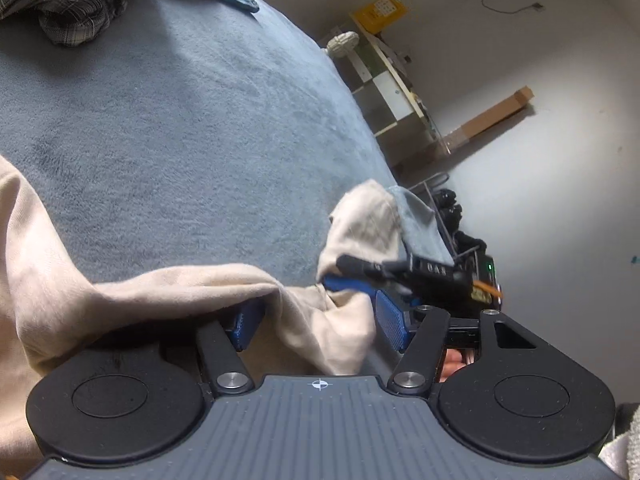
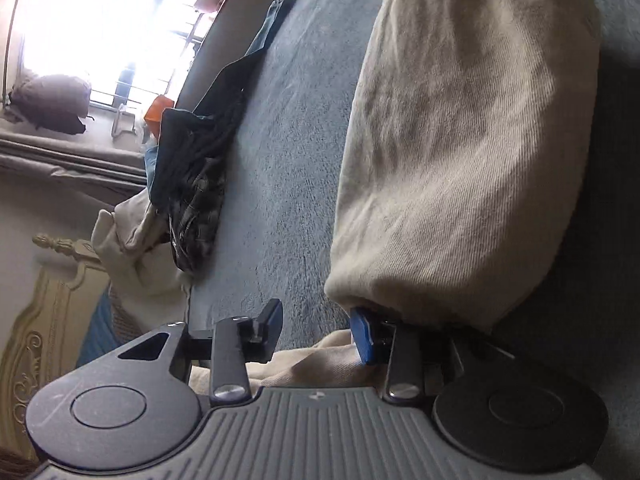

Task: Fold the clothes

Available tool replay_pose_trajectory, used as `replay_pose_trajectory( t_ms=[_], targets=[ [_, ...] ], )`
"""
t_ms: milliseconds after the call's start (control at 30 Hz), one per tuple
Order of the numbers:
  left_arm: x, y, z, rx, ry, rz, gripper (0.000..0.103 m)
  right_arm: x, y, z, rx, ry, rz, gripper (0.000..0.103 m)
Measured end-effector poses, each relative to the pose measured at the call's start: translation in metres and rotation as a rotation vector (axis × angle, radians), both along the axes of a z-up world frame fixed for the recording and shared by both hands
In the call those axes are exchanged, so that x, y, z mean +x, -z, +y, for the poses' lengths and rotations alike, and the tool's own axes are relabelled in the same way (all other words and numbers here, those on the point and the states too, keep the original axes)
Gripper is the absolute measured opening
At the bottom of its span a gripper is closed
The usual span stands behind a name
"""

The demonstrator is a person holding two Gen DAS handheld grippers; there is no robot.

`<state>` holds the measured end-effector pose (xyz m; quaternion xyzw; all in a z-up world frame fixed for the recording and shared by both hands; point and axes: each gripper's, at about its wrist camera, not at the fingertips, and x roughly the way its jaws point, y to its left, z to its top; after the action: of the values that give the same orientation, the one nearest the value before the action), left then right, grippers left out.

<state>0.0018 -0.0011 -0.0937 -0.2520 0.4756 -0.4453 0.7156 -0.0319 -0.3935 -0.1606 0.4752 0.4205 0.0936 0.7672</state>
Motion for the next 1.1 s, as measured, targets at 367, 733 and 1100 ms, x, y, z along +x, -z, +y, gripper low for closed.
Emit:
replay_pose_trajectory(
  t_ms=[367, 733, 1100],
  targets=[
    [-0.006, 0.02, -0.035, 0.027, 0.118, 0.07, 0.062, -0.073, -0.026, -0.019, 0.275, 0.082, -0.14, 0.06],
    [0.014, 0.012, -0.02, -0.1, -0.031, 0.165, 0.033, -0.103, 0.039, 0.004, 0.423, 0.131, 0.038, 0.062],
    [0.021, 0.006, -0.006, -0.16, -0.096, 0.142, 0.029, -0.098, 0.007, -0.009, 0.417, 0.188, -0.172, 0.054]
  ],
)
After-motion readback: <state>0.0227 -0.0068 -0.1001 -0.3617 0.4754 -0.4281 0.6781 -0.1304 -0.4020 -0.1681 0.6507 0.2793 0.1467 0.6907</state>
